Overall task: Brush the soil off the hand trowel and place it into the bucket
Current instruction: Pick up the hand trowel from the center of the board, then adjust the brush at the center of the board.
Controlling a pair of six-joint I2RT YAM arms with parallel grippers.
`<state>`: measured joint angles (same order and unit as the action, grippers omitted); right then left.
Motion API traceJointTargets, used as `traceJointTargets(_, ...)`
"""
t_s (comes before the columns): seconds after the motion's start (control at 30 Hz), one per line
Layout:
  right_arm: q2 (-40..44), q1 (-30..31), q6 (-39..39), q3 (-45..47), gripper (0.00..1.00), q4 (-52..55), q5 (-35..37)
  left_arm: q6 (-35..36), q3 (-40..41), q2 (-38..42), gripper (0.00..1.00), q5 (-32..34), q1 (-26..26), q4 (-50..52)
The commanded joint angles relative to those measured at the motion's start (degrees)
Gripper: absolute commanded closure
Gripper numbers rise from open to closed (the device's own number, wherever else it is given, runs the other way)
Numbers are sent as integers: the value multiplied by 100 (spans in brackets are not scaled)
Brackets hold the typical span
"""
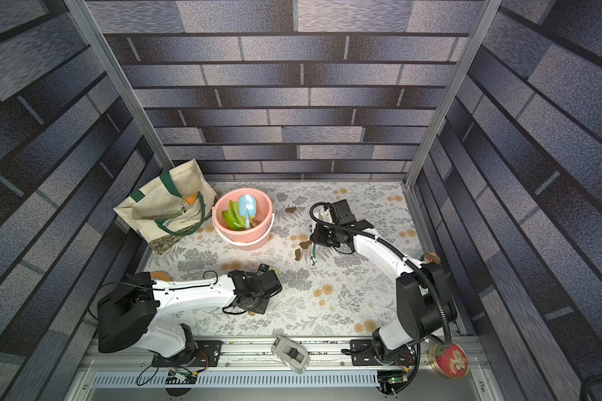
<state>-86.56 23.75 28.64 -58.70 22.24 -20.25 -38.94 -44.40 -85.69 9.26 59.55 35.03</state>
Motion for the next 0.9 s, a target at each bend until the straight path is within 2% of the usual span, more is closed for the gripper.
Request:
traceJointTargets(0.0,356,7,-120,282,92,-123,-537,813,-121,6,100,-215,-136,-163)
traceJointTargets(0.1,199,7,-139,529,92,-66,-583,1012,-105,26,100,-367,-365,-250)
traceJointTargets(0.27,-41,8,-208,904,91,132,-142,1297,-155,23,99,-237,-488,-290)
traceJointTargets(0.37,-57,8,-238,1009,86,291,213,1407,-225,-39,100,-106,-504,-301)
traceJointTargets(0.5,-233,8,-136,866,84,764,911,1418,-223,-52,99,-122,-550,-420)
traceJointTargets(0.67,-349,90,-76,713,78,981,1378,1383,-158,-53,99,-104,-611,-554)
traceJointTargets(0.87,-842,626,-35,252,73,1558,2246,1380,-74,0,98,-66,-680,-655)
